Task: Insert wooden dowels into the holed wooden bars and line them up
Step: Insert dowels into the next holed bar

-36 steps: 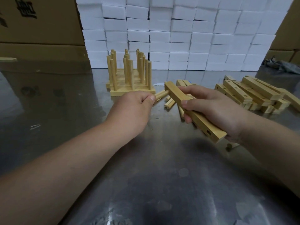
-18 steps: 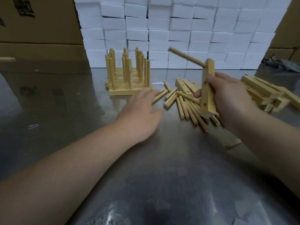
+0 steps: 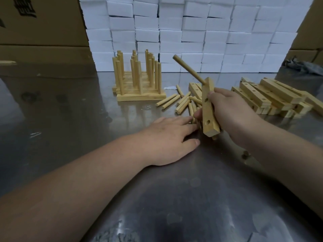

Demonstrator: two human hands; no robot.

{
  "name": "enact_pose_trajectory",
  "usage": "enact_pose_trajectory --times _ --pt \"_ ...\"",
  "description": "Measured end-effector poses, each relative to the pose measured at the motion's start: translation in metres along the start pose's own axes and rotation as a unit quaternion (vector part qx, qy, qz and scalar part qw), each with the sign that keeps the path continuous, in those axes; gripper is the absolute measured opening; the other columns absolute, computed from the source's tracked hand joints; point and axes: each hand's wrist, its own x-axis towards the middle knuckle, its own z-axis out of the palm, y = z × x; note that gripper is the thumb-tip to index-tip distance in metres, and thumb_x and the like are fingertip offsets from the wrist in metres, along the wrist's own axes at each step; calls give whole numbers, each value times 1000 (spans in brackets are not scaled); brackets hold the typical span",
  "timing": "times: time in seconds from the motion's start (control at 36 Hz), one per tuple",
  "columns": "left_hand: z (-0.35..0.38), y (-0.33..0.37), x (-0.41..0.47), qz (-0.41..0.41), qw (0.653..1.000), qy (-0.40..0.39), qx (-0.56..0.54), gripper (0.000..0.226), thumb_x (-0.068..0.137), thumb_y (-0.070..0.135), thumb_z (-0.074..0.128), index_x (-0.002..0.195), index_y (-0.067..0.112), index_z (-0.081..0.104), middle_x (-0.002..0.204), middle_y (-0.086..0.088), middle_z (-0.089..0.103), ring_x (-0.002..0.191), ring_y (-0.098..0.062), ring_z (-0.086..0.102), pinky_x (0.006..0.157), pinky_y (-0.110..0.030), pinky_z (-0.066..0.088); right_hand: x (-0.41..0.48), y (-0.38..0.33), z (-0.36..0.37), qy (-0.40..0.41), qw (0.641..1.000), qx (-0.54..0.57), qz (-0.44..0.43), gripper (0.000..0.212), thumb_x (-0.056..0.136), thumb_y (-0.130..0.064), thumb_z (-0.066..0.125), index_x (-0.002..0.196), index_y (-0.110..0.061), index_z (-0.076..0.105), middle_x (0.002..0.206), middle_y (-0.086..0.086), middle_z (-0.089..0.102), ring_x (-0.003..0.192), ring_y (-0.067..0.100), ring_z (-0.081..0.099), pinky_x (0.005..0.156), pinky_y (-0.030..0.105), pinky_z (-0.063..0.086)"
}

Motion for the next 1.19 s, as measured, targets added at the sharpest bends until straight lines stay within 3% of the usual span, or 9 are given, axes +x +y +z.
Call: enact_pose_trajectory --times 0.11,0.25,0.33,0.42,0.53,0.61,0.81,0.94,1.19 --pt "1 0 -1 -32 994 93 -35 46 88 49 42 129 27 42 130 5 43 119 -15 38 90 -26 25 0 -3 -1 -1 998 55 8 24 100 -24 32 85 -23 50 60 2 70 68 21 68 67 34 55" --pt "1 1 -2 -10 998 40 -47 64 91 48 38 147 30 11 154 15 5 137 -10 14 107 -26 13 1 0 0 8 999 30 -12 22 99 -25 34 88 -24 53 59 1 69 66 19 68 67 36 57" --pt "0 0 -1 -21 999 30 -3 55 93 47 33 144 27 26 152 9 21 136 -13 21 109 -32 15 0 1 2 -2 1000 14 -15 21 99 -25 34 87 -25 52 64 4 69 63 21 65 69 40 56" --pt "-1 3 -2 -36 992 118 -4 42 91 44 39 126 23 50 121 5 52 114 -16 44 91 -31 31 -2 0 2 -2 1000 -3 -25 22 100 -26 33 87 -26 51 72 7 68 61 19 63 66 38 56" --pt "-3 1 -3 -91 972 215 -38 27 89 33 49 114 26 56 88 7 49 95 -19 52 74 -31 40 -3 0 1 9 1000 2 -27 21 100 -25 34 85 -27 49 71 4 68 55 15 62 52 30 54" --pt "-3 -2 -3 -140 964 219 -59 29 87 25 55 116 28 55 99 7 46 100 -20 49 76 -28 36 -1 -1 0 13 999 41 -4 20 100 -25 35 86 -27 49 69 4 67 63 17 64 62 33 56" --pt "-11 -5 1 -210 959 175 -69 33 91 8 44 118 20 59 112 -6 58 103 -26 53 83 -30 42 0 -5 -8 12 992 121 43 22 100 -23 39 82 -25 52 55 -2 66 52 13 62 56 26 55" --pt "-12 -3 -10 -138 908 356 -174 29 95 14 40 115 17 61 91 3 51 78 -11 44 62 -23 29 -2 -6 -10 -2 994 105 38 16 98 -24 41 100 -30 55 56 -3 64 46 11 54 49 24 47" --pt "-10 0 -14 -70 899 379 -207 24 92 19 50 111 20 66 95 3 59 86 -4 45 72 -24 38 -12 -14 -3 -54 989 134 17 28 96 -17 36 94 -33 59 55 1 60 42 12 49 45 22 44"
